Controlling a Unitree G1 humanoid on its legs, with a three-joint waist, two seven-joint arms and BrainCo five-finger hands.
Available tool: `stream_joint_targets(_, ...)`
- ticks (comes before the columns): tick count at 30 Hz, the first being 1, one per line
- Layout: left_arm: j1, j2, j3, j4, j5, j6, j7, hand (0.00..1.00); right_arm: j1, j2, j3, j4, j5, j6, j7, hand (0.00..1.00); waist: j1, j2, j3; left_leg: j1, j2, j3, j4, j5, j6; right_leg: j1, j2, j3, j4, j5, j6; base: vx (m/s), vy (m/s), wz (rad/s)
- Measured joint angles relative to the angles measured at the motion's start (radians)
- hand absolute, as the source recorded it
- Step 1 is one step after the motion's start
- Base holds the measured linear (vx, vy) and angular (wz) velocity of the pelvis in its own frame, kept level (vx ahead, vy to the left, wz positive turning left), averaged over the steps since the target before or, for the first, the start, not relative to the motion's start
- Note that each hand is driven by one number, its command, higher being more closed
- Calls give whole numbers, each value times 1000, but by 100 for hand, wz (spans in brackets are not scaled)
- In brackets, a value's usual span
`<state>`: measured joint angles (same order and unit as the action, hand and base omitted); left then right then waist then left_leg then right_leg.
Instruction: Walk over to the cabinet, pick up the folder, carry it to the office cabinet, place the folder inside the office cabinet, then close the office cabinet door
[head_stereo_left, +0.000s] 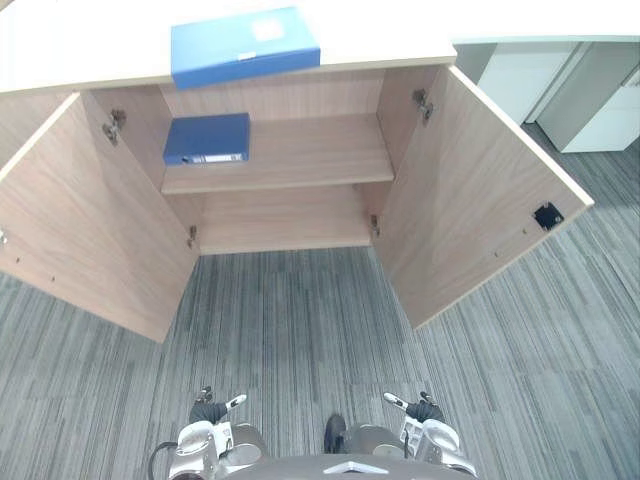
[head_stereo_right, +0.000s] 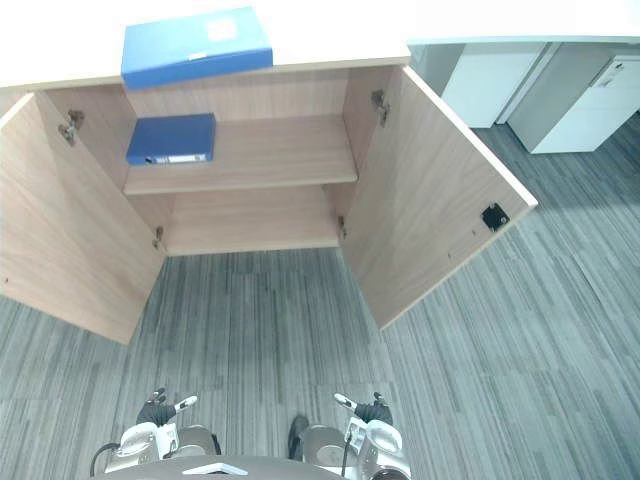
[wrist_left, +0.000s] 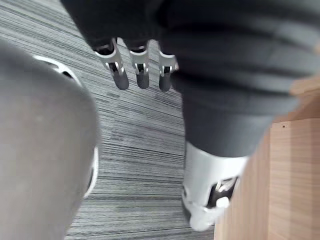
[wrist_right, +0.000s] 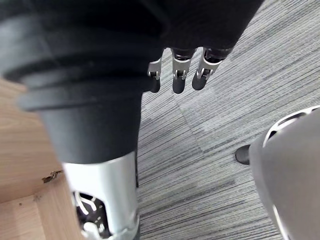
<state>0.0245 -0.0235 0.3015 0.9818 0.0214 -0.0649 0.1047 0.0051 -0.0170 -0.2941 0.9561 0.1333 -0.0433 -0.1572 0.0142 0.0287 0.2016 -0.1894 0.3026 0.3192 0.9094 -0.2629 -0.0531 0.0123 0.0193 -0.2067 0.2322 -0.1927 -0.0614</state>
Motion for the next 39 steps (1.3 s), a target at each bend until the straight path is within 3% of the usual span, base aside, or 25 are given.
stream_joint_targets(1, 0, -8, 0, -7, 0, 0, 0, 0, 0, 2, -2, 0, 0, 1, 0, 0, 7, -2, 1, -28, -2, 17, -48, -5, 2, 24, -4, 6, -13, -1, 6, 319, 61, -17)
stream_joint_targets(4, -2, -9, -11, -24, 1, -3, 0, 0, 7, 8, -6, -2, -1, 2, -5, 0, 29, -13, 2, -88, -71, 11, -333, 1, -17, 96, -38, 22, -57, -21, 43, 341, 127, -16)
stream_joint_targets(5, -2, -9, -19, -25, 1, -5, 2, 0, 14, 10, -6, 2, -1, 3, -6, 0, 33, -13, -1, -89, -99, 6, -457, 37, -12, 106, -54, 32, -67, -40, 71, 406, 251, -30)
stream_joint_targets(7, 0, -6, -24, -24, 1, -6, 2, 0, 18, 13, -5, 1, -1, 4, -6, 0, 38, -20, -9, -82, -125, -5, -504, 130, 31, 127, -78, 61, -55, -83, 109, 393, 275, -40)
stream_joint_targets(8, 5, 12, -24, -23, 1, -5, 0, 0, 37, 32, -6, 3, -2, 5, -5, 0, 42, -50, -37, -72, -153, 21, -471, 129, 53, 123, -122, 90, 0, -119, 135, 489, 276, -44)
stream_joint_targets(10, 6, 24, -27, -16, 2, -3, 0, 0, 37, 40, -6, 0, -5, 5, -4, 0, 45, -72, -47, -44, -164, 53, -456, 81, 63, 69, -149, 116, 138, -117, 138, 474, 263, -42)
stream_joint_targets(11, 5, 39, -35, -6, 2, -1, -1, 0, 31, 55, -5, -1, -5, 5, -4, 0, 42, -92, -47, -3, -179, 70, -462, 52, 72, 8, -175, 133, 301, -101, 151, 421, 255, -29)
stream_joint_targets(12, -1, 50, -43, 5, 2, 5, -1, 0, 28, 55, -5, -11, -7, 4, -3, 0, 34, -96, -44, 38, -185, 76, -462, 22, 80, -69, -195, 149, 491, -46, 172, 415, 229, -18)
stream_joint_targets(14, 0, 57, -51, 21, 2, 9, 0, 0, 27, 58, -2, -28, -15, 4, 1, 0, 26, -93, -38, 114, -186, 78, -476, -5, 83, -149, -202, 163, 702, -51, 183, 404, 105, 0)
stream_joint_targets(16, 2, 54, -51, 20, 2, 13, 0, 0, 24, 65, -1, -43, -20, 2, 3, 0, 24, -92, -37, 196, -187, 80, -529, -8, 82, -220, -200, 137, 787, -74, 160, 424, 19, 3)
stream_joint_targets(19, -3, 46, -40, 19, 1, 14, 0, 0, 10, 73, -2, -65, -23, 0, 3, 0, 13, -92, -35, 286, -184, 77, -617, -16, 54, -353, -159, 103, 711, -120, 132, 426, -91, 8)
stream_joint_targets(21, -2, 38, -29, 20, 1, 14, 2, 0, 10, 71, -2, -75, -23, 0, 4, 0, 6, -85, -31, 335, -174, 71, -641, -13, 49, -368, -124, 79, 532, -113, 109, 369, -181, 19)
stream_joint_targets(22, 3, 36, -27, 19, 2, 12, 1, 0, 20, 73, -1, -72, -23, 1, 3, 0, 7, -94, -37, 360, -184, 56, -653, -15, 14, -345, -102, 87, 300, 4, 80, 414, -209, 39)
stream_joint_targets(23, -10, 19, -12, 31, 2, 13, 2, 0, 16, 54, -3, -66, -23, -1, 4, 0, 8, -63, -30, 383, -161, 21, -657, -34, -23, -325, -86, 64, 286, 61, 41, 397, -189, 38)
stream_joint_targets(25, -12, -34, -5, 30, 2, 10, -1, 0, 14, 14, -5, -43, -23, 0, 4, 0, 8, -11, -47, 374, -139, 1, -670, -5, -33, -322, -68, 47, 284, 31, 27, 352, -162, 31)
stream_joint_targets(27, -24, -58, 5, 32, 2, 4, -2, 0, 13, -2, -8, -30, -21, 1, 3, 0, -8, 9, -41, 342, -113, -24, -586, 22, -38, -274, -66, 11, 255, 5, 18, 300, -191, 51)
stream_joint_targets(28, -29, -57, 10, 29, 2, 4, -4, 0, 16, -3, -4, -26, -21, 4, 3, 0, -17, 4, -35, 282, -77, -46, -413, 50, -32, -214, -61, -2, 214, -7, 21, 212, -188, 47)
stream_joint_targets(29, -31, -56, 18, 15, 2, 3, -4, 0, 28, -2, 1, -23, -19, 3, 3, 0, -8, -11, -27, 205, -31, -56, -211, 56, -36, -157, -52, -5, 180, -12, 18, 189, -167, 26)
stream_joint_targets(31, -31, -54, 21, 8, 1, 0, -4, 0, 31, -5, 6, -3, -14, 2, 2, 0, 5, -11, -27, 131, 7, -33, -48, 47, -29, -109, -49, -5, 157, -26, 14, 142, -73, -14)
stream_joint_targets(32, -31, -53, 21, 8, 2, 1, -3, 0, 32, -9, 6, 4, -13, 4, 2, 0, 4, -8, -30, 95, 28, 8, -32, 36, -9, -69, -49, -1, 139, -34, 20, 160, -5, -19)
stream_joint_targets(34, -31, -53, 23, 4, 2, -1, -3, 0, 38, -9, -2, 4, -13, 7, 2, 0, 10, -9, -31, 78, 36, 51, -111, 28, 7, -40, -53, 7, 121, -32, 28, 169, 62, -19)
stream_joint_targets(36, -31, -54, 24, -2, 2, 0, -3, 0, 45, -9, -5, 4, -13, 8, 2, 0, 15, -11, -34, 77, 20, 73, -306, 39, 19, -29, -62, 22, 109, -32, 42, 186, 143, -22)
stream_joint_targets(37, -31, -55, 24, -3, 2, 2, -3, 0, 48, -9, -8, 3, -13, 9, 2, 0, 15, -9, -39, 86, -2, 72, -444, 109, 27, -32, -68, 33, 112, -35, 61, 190, 189, -12)
stream_joint_targets(38, -32, -59, 23, 4, 2, 2, -4, 0, 51, -2, -30, 5, -13, 10, 1, 0, 15, -1, -53, 107, -29, 73, -518, 139, 18, -37, -73, 44, 115, -39, 81, 199, 192, -2)
stream_joint_targets(39, -32, -53, 23, 11, 2, 3, -4, 0, 55, 2, -34, 5, -14, 15, 1, 0, 10, -16, -59, 115, -49, 75, -548, 141, 19, -36, -84, 48, 109, -36, 91, 188, 175, 7)
